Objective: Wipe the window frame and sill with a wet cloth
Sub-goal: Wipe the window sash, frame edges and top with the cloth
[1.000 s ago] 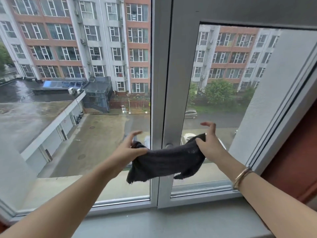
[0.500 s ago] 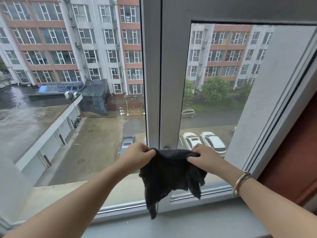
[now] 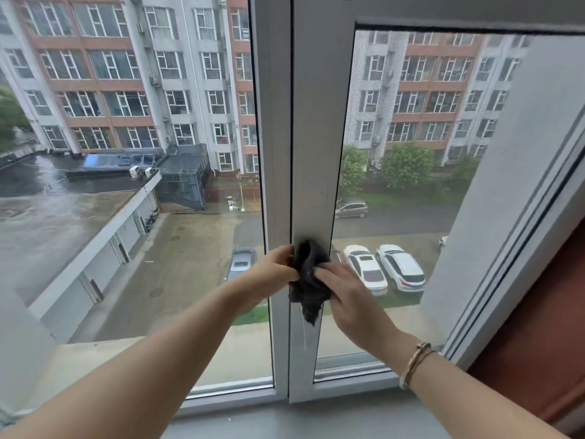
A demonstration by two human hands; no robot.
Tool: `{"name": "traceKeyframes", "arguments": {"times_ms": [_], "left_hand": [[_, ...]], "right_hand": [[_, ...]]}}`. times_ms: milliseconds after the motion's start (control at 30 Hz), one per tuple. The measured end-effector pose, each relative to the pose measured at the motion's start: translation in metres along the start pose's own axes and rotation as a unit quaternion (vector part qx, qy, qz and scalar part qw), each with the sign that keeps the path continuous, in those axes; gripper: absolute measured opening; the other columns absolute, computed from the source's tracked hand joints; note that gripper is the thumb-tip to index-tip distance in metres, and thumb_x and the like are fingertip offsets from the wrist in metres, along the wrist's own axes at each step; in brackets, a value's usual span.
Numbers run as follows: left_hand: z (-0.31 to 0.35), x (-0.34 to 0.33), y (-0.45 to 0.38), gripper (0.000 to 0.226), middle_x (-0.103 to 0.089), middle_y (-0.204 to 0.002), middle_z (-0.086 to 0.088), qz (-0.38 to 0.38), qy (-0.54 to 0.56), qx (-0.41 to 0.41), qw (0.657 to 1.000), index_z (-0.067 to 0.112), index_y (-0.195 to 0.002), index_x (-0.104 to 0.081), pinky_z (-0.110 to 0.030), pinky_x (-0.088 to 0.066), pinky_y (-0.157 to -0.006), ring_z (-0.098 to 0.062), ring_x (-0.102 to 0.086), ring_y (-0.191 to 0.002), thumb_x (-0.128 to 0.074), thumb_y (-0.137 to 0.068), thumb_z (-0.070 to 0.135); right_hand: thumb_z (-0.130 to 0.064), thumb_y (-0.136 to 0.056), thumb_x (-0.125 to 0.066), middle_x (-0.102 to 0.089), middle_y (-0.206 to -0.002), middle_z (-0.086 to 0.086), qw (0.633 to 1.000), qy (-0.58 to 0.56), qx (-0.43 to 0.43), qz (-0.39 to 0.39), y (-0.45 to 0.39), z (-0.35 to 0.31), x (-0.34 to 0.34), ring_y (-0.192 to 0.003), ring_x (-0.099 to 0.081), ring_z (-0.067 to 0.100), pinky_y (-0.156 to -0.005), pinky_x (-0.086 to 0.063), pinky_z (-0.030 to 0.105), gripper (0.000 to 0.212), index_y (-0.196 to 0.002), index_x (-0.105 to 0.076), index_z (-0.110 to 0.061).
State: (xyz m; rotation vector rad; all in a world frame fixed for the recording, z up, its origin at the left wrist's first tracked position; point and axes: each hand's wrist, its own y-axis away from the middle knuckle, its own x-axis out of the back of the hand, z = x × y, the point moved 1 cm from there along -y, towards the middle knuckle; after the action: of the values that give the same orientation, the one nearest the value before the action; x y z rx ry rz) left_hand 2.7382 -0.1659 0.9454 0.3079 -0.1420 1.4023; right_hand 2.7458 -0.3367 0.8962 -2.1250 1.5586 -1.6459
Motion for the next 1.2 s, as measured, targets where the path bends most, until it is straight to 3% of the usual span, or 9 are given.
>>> {"name": "traceKeyframes", "arguments": {"times_ms": [67,167,267,467,533,600,800,1033,1200], "left_hand": [[-0.006,0.003,-0.011,0.062,-0.062,-0.120,-0.011,0.044,-0.080,-0.005,0.996,0.008,-0.131,-0.051,-0.038,-0.049,-0.098,-0.024,-0.057,-0.114,-0.043,-0.077,-0.020],[-0.011,0.001,-0.017,0.056,-0.067,-0.110,-0.009,0.101,-0.228,-0.074,0.965,0.012,-0.120,-0.061,-0.043,-0.054,-0.087,-0.027,-0.062,-0.103,-0.044,-0.073,-0.012],[-0.008,0.000,-0.015,0.042,-0.062,-0.107,0.001,0.162,-0.355,-0.157,0.907,0.022,-0.111,-0.062,-0.037,-0.055,-0.078,-0.022,-0.062,-0.090,-0.054,-0.077,-0.001],[0.001,0.026,-0.001,0.036,-0.057,-0.098,0.004,0.197,-0.294,-0.180,0.918,0.017,-0.094,-0.057,-0.034,-0.055,-0.074,-0.021,-0.061,-0.090,-0.052,-0.069,-0.008],[0.011,0.031,0.006,0.044,-0.054,-0.098,0.007,0.200,-0.268,-0.199,0.921,0.019,-0.100,-0.055,-0.015,-0.052,-0.074,-0.017,-0.060,-0.092,-0.047,-0.073,-0.016],[0.026,0.035,0.013,0.053,-0.054,-0.108,0.004,0.213,-0.283,-0.237,0.905,0.018,-0.115,-0.053,-0.019,-0.051,-0.083,-0.016,-0.058,-0.098,-0.047,-0.076,-0.016],[0.093,0.066,0.018,0.089,-0.018,-0.158,0.000,0.335,-0.588,-0.330,0.659,0.014,-0.149,-0.025,-0.047,-0.015,-0.118,-0.028,-0.009,-0.144,-0.074,-0.075,0.025],[0.145,0.098,0.016,0.130,0.014,-0.159,-0.005,0.380,-0.724,-0.255,0.517,0.011,-0.151,0.008,-0.048,0.006,-0.117,-0.032,0.013,-0.145,-0.071,-0.062,0.065],[0.143,0.105,0.012,0.129,0.011,-0.159,-0.007,0.394,-0.747,-0.249,0.474,0.011,-0.151,0.004,-0.049,0.005,-0.117,-0.032,0.011,-0.145,-0.068,-0.061,0.069]], "right_hand": [[0.001,-0.082,-0.048,-0.056,-0.128,0.007,0.990,0.110,0.082,-0.024,0.006,0.016,-0.014,-0.126,-0.042,0.021,-0.111,-0.034,0.034,0.050,-0.131,-0.048,-0.010],[-0.016,-0.089,-0.052,-0.053,-0.135,0.005,0.957,0.235,0.162,-0.048,0.015,0.037,-0.035,-0.131,-0.042,0.023,-0.115,-0.029,0.039,0.048,-0.136,-0.042,-0.016],[-0.028,-0.096,-0.043,-0.053,-0.137,0.002,0.951,0.274,0.138,-0.034,0.016,0.049,-0.058,-0.134,-0.042,0.023,-0.116,-0.023,0.040,0.039,-0.135,-0.047,-0.022],[-0.028,-0.091,-0.048,-0.064,-0.121,-0.003,0.940,0.297,0.142,0.090,-0.016,0.042,-0.068,-0.123,-0.048,0.019,-0.117,-0.020,0.039,0.032,-0.122,-0.053,-0.027],[-0.028,-0.090,-0.050,-0.063,-0.121,-0.003,0.927,0.319,0.150,0.129,-0.039,0.036,-0.050,-0.125,-0.044,0.020,-0.116,-0.019,0.041,0.033,-0.122,-0.049,-0.026],[-0.029,-0.092,-0.051,-0.057,-0.129,-0.001,0.911,0.352,0.145,0.160,-0.067,0.025,-0.024,-0.131,-0.038,0.022,-0.115,-0.021,0.045,0.036,-0.127,-0.045,-0.025],[-0.044,-0.091,-0.051,-0.057,-0.130,0.005,0.899,0.360,0.129,0.214,-0.104,0.000,0.017,-0.130,-0.039,0.026,-0.116,-0.019,0.047,0.042,-0.126,-0.049,-0.020],[-0.034,-0.086,-0.057,-0.049,-0.127,0.003,0.933,0.305,0.028,0.192,-0.050,0.013,-0.060,-0.124,-0.043,0.026,-0.120,-0.010,0.042,0.035,-0.118,-0.054,-0.019],[-0.030,-0.085,-0.054,-0.053,-0.132,0.011,0.930,0.241,0.016,0.277,-0.074,-0.004,-0.047,-0.135,-0.032,0.027,-0.116,-0.020,0.044,0.046,-0.128,-0.045,-0.016]]}}
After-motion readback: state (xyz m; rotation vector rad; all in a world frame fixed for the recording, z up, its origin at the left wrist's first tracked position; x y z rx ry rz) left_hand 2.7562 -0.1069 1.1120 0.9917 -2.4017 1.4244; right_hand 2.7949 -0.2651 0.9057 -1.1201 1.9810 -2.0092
